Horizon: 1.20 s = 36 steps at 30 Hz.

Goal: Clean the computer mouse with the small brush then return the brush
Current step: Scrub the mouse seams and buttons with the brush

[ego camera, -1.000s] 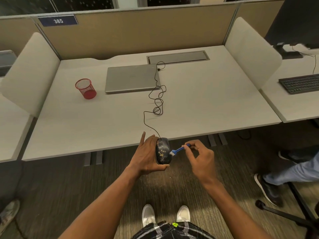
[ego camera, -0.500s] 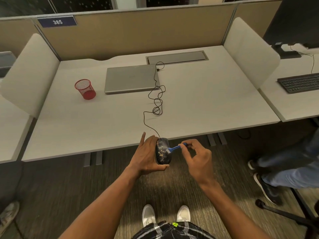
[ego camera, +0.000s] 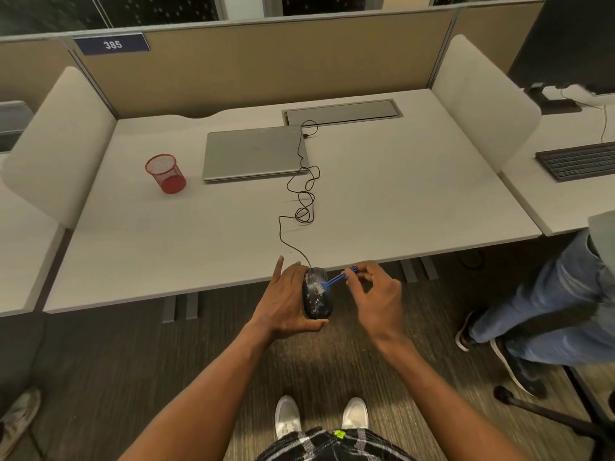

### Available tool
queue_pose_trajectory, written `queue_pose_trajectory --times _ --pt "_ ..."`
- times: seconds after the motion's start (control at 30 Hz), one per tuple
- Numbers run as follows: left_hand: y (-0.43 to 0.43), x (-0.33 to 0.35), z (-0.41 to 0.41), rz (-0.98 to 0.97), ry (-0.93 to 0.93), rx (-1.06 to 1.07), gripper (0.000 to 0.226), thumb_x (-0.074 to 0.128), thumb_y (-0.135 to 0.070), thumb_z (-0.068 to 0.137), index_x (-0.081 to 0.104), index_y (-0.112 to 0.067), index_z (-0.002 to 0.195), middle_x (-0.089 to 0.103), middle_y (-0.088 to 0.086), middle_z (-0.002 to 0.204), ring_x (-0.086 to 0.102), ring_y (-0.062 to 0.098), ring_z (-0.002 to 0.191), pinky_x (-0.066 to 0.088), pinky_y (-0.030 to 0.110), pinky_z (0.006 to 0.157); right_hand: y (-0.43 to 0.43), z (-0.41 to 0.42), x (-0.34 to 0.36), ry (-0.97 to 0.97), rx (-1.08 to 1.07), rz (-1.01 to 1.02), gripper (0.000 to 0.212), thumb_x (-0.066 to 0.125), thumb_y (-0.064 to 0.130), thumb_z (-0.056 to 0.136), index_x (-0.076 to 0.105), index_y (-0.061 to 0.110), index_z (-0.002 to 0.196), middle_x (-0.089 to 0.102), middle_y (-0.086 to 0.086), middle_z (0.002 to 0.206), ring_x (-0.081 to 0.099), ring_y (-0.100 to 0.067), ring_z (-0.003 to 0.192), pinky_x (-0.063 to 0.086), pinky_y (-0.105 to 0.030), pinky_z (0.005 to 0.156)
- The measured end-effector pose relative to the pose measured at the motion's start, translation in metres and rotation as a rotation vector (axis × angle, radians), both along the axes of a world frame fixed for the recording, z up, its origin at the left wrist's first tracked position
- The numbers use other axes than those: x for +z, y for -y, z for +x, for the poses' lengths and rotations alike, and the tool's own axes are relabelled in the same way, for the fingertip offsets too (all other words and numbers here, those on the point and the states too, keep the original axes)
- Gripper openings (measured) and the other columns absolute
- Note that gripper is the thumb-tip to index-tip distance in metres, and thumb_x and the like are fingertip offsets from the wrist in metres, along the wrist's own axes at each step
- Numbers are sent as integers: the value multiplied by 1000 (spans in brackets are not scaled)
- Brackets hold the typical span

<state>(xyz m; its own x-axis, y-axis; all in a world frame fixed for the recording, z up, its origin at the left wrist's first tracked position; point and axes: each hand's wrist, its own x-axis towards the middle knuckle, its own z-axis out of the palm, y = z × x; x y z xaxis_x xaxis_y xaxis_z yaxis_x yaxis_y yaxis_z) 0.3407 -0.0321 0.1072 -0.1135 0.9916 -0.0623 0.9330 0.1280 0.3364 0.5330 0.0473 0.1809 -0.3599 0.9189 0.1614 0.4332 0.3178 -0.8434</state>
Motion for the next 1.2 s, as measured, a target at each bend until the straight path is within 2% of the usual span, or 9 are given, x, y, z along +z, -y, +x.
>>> queue_pose_trajectory --times 0.17,0.3,0.43,0.57,0.67,0.8,0.87,1.0,1.2 --pt "0 2 -1 13 17 8 125 59 -95 70 30 -8 155 46 15 154 35 27 151 -12 48 129 -5 3 3 -29 -31 -22 11 70 16 96 71 14 107 72 9 91 67 9 85 52 -6 71" --pt "0 0 -1 -1 0 12 127 56 -97 70 29 -7 156 44 15 156 32 27 152 -15 47 129 2 -2 -1 -57 27 -134 7 72 18 96 73 14 102 75 7 87 71 1 81 51 -7 65" --pt "-1 -2 -1 -5 -10 0 127 55 -97 71 29 -6 157 44 16 156 32 27 153 -10 50 129 4 -11 -8 -46 28 -195 7 72 17 95 74 11 100 76 5 84 72 2 78 50 -6 63" --pt "-1 0 0 20 15 3 122 58 -95 71 31 -9 154 47 13 152 37 26 149 -7 51 130 -8 -9 -8 -81 -48 -150 7 71 18 96 72 14 101 76 6 88 73 -4 83 54 -10 69" --pt "1 3 0 58 56 7 118 64 -89 70 33 -10 151 50 12 147 41 26 146 -7 50 130 -14 -2 -4 -79 -64 -64 8 70 19 97 70 16 105 74 8 90 71 -1 87 59 -15 75" --pt "2 4 1 61 61 12 118 64 -88 70 32 -9 152 50 12 147 40 26 146 -10 47 130 -14 9 -2 -52 110 107 10 69 14 98 71 14 108 73 7 93 69 -3 89 56 -15 75" --pt "2 3 0 65 56 8 118 64 -88 70 32 -9 152 50 13 147 41 27 146 -8 48 130 -11 15 -7 -14 215 151 14 70 11 97 72 13 110 74 5 97 68 -3 91 56 -20 76" --pt "2 0 -2 48 50 3 120 62 -91 72 29 -9 154 48 14 151 38 27 148 -8 50 130 -2 29 -18 52 342 156 17 69 9 96 72 14 113 73 4 106 68 -4 98 60 -28 81" --pt "4 -2 -5 29 38 21 123 62 -92 71 30 -8 153 47 14 152 38 27 149 -5 52 130 7 45 -16 68 394 139 17 69 11 96 73 16 112 73 6 105 69 -5 98 61 -30 81"
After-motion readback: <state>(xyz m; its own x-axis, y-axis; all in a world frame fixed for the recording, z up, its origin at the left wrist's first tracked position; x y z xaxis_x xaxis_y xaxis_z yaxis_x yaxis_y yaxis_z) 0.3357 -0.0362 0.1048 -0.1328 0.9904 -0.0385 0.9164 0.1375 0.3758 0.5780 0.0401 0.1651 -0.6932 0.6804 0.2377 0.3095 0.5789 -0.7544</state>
